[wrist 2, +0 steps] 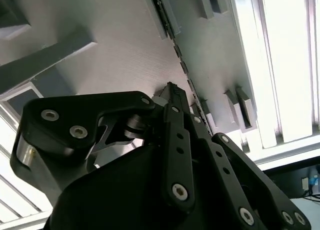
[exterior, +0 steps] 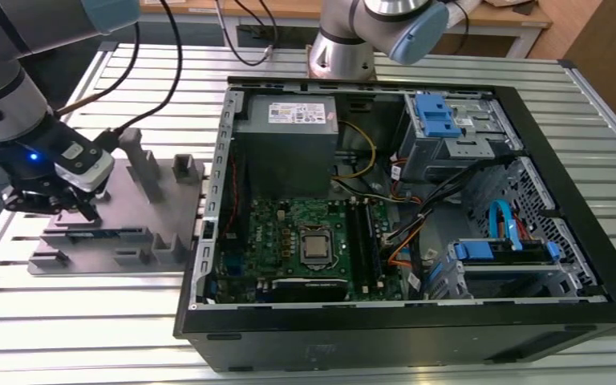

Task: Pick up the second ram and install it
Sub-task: 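Pick up the second ram and move it above second insertion slot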

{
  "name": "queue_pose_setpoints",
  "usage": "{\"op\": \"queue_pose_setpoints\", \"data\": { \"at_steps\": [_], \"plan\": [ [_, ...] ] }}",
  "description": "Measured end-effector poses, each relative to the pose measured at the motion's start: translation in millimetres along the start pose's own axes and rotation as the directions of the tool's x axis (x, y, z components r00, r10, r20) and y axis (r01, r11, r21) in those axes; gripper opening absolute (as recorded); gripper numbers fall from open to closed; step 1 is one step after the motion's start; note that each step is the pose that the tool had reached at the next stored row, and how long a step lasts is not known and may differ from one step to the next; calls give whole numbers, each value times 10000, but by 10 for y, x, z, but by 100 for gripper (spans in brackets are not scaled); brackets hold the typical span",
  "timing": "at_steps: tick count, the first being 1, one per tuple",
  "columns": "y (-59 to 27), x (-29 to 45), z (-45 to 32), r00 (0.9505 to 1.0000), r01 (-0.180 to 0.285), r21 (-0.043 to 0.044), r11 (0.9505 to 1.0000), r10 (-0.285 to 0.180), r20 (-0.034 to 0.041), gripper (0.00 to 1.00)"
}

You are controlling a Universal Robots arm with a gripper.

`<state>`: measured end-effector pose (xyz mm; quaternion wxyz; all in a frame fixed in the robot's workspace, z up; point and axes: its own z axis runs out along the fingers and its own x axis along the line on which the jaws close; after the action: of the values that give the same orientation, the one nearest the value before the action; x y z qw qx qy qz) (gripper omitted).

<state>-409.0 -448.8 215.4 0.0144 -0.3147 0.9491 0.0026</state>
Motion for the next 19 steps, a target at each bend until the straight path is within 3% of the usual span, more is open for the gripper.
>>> {"op": "queue_pose_setpoints", "data": {
  "at_steps": [6, 12, 19],
  "plan": [
    [0, 0, 0, 9983, 588, -17, 9983, -588, 2, 11],
    [0, 0, 0, 9931, 1176, -34, 9931, -1176, 7, 11],
    [0, 0, 1, 9779, 2092, -60, 9779, -2092, 15, 11]
  ]
}}
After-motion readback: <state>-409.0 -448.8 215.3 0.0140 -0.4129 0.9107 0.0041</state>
